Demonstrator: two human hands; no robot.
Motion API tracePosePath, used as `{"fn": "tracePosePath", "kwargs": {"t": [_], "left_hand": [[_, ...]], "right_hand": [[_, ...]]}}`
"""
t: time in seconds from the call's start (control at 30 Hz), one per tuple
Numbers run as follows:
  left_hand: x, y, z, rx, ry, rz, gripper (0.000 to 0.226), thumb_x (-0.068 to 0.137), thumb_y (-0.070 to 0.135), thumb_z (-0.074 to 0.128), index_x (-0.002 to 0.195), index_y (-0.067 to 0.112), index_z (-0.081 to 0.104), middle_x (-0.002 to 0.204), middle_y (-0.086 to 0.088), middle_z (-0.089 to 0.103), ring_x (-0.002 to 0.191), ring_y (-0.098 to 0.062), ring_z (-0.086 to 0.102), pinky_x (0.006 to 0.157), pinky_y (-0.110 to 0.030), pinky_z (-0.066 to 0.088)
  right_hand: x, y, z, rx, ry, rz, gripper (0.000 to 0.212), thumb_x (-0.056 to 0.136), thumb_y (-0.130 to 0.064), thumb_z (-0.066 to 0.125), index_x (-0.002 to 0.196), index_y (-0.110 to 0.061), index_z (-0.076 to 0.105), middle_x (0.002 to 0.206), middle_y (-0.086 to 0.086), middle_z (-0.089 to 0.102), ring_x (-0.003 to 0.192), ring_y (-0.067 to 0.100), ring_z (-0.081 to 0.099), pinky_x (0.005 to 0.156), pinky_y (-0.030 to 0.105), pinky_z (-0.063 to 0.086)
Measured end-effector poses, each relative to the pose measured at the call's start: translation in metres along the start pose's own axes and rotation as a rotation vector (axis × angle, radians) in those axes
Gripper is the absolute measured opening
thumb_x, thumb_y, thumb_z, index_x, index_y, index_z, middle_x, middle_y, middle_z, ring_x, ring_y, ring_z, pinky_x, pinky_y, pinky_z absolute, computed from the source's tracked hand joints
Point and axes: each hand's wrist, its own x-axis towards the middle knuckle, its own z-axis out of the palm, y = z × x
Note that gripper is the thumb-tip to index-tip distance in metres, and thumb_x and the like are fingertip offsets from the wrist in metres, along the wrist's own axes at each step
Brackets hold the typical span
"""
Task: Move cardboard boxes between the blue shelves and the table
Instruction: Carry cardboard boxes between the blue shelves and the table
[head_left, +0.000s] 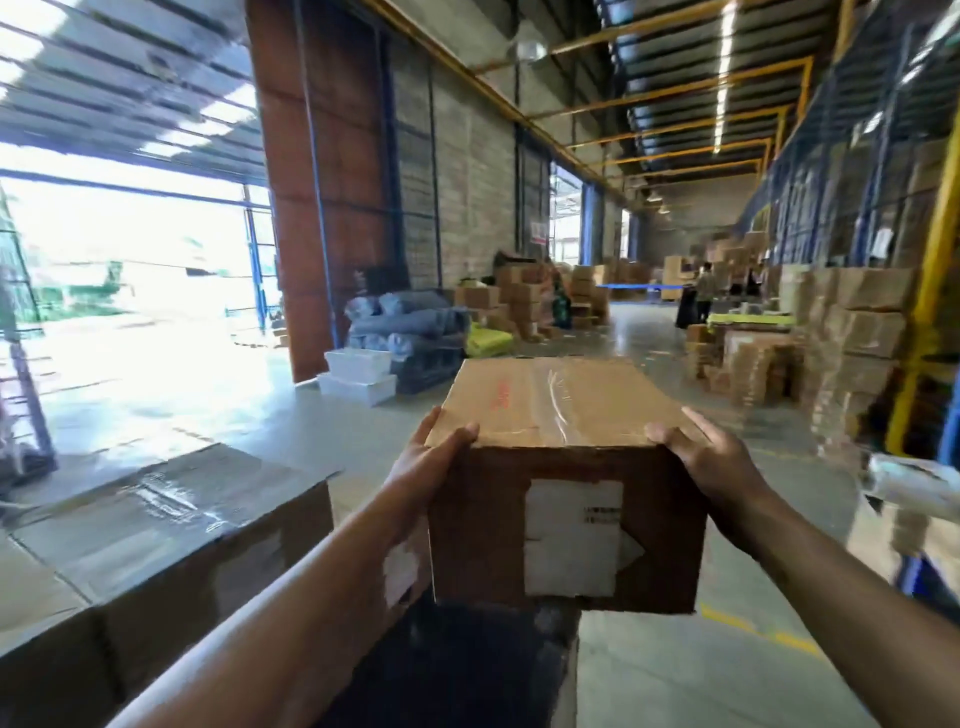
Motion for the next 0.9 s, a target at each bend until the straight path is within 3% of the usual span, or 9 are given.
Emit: {"fn": "tracePosePath", "kwargs": {"t": [0.07, 0.17, 0.3, 0.47, 0.6, 0.63, 0.73, 0.8, 0.9], "left_hand": [[0.019, -0.006, -0.024, -0.004, 0.069, -0.004, 0.094, 0.063, 0.078, 0.071, 0.146, 0.056, 0.034, 0.128, 0.006, 0.048, 0.094, -0.005, 0.056, 0.071, -0.032, 0.053], [0.054, -0.011, -0.052, 0.024, 0.184, 0.015, 0.104, 0.052, 0.080, 0.070, 0.146, 0.053, 0.037, 0.136, 0.005, 0.047, 0.106, -0.015, 0.055, 0.099, -0.042, 0.052], [0.110, -0.017, -0.074, 0.107, 0.289, 0.043, 0.093, 0.067, 0.074, 0.069, 0.150, 0.047, 0.036, 0.155, -0.005, 0.042, 0.104, -0.014, 0.050, 0.091, -0.028, 0.043], [0.172, -0.050, -0.102, 0.218, 0.474, 0.034, 0.078, 0.087, 0.062, 0.064, 0.154, 0.039, 0.032, 0.158, -0.005, 0.041, 0.121, -0.018, 0.048, 0.094, -0.025, 0.035], [0.201, -0.074, -0.126, 0.351, 0.629, -0.033, 0.077, 0.089, 0.059, 0.063, 0.155, 0.033, 0.033, 0.155, -0.001, 0.043, 0.119, -0.008, 0.044, 0.089, -0.006, 0.032], [0.205, -0.079, -0.129, 0.363, 0.648, -0.054, 0.078, 0.089, 0.060, 0.063, 0.155, 0.033, 0.033, 0.155, -0.001, 0.043, 0.119, -0.006, 0.042, 0.090, -0.009, 0.032], [0.214, -0.091, -0.141, 0.455, 0.691, -0.143, 0.086, 0.080, 0.074, 0.055, 0.154, 0.036, 0.032, 0.154, -0.003, 0.045, 0.133, -0.019, 0.049, 0.101, -0.022, 0.031], [0.217, -0.098, -0.149, 0.629, 0.754, -0.251, 0.096, 0.075, 0.085, 0.042, 0.156, 0.035, 0.027, 0.158, -0.002, 0.041, 0.145, -0.025, 0.038, 0.112, -0.029, 0.023], [0.215, -0.108, -0.153, 0.888, 0.741, -0.514, 0.113, 0.075, 0.095, 0.023, 0.162, 0.024, 0.011, 0.169, -0.002, 0.015, 0.157, -0.022, 0.003, 0.121, -0.045, -0.011]], "right_hand": [[0.032, 0.003, 0.036, 0.015, -0.059, -0.022, 0.095, 0.070, -0.050, 0.082, 0.151, -0.021, 0.040, 0.145, 0.010, 0.052, 0.115, 0.026, 0.060, 0.094, 0.046, 0.053], [0.081, 0.007, 0.078, 0.015, -0.153, -0.027, 0.090, 0.075, -0.049, 0.080, 0.151, -0.023, 0.039, 0.147, 0.011, 0.049, 0.121, 0.030, 0.057, 0.096, 0.047, 0.053], [0.153, 0.019, 0.126, 0.047, -0.262, -0.040, 0.094, 0.071, -0.054, 0.079, 0.151, -0.025, 0.038, 0.138, 0.009, 0.056, 0.113, 0.027, 0.061, 0.096, 0.048, 0.054], [0.251, 0.043, 0.207, 0.059, -0.436, -0.054, 0.095, 0.071, -0.053, 0.080, 0.152, -0.025, 0.037, 0.125, 0.005, 0.058, 0.100, 0.016, 0.064, 0.071, 0.032, 0.055], [0.321, 0.069, 0.290, 0.066, -0.639, -0.063, 0.079, 0.082, -0.041, 0.076, 0.150, -0.023, 0.041, 0.130, 0.005, 0.057, 0.109, 0.025, 0.063, 0.091, 0.044, 0.056], [0.335, 0.075, 0.309, 0.073, -0.685, -0.055, 0.070, 0.082, -0.039, 0.076, 0.145, -0.027, 0.048, 0.127, 0.003, 0.059, 0.108, 0.024, 0.064, 0.092, 0.044, 0.056], [0.364, 0.092, 0.361, 0.134, -0.789, -0.027, 0.031, 0.081, -0.030, 0.079, 0.108, -0.042, 0.068, 0.101, -0.016, 0.070, 0.085, 0.006, 0.073, 0.067, 0.023, 0.059], [0.380, 0.105, 0.390, 0.154, -0.850, -0.004, 0.037, 0.082, -0.026, 0.078, 0.116, -0.037, 0.066, 0.100, -0.017, 0.069, 0.082, 0.001, 0.072, 0.064, 0.017, 0.055], [0.385, 0.130, 0.425, 0.152, -0.941, 0.045, 0.052, 0.084, -0.022, 0.075, 0.134, -0.026, 0.059, 0.117, -0.002, 0.068, 0.098, 0.011, 0.068, 0.078, 0.026, 0.054]]}}
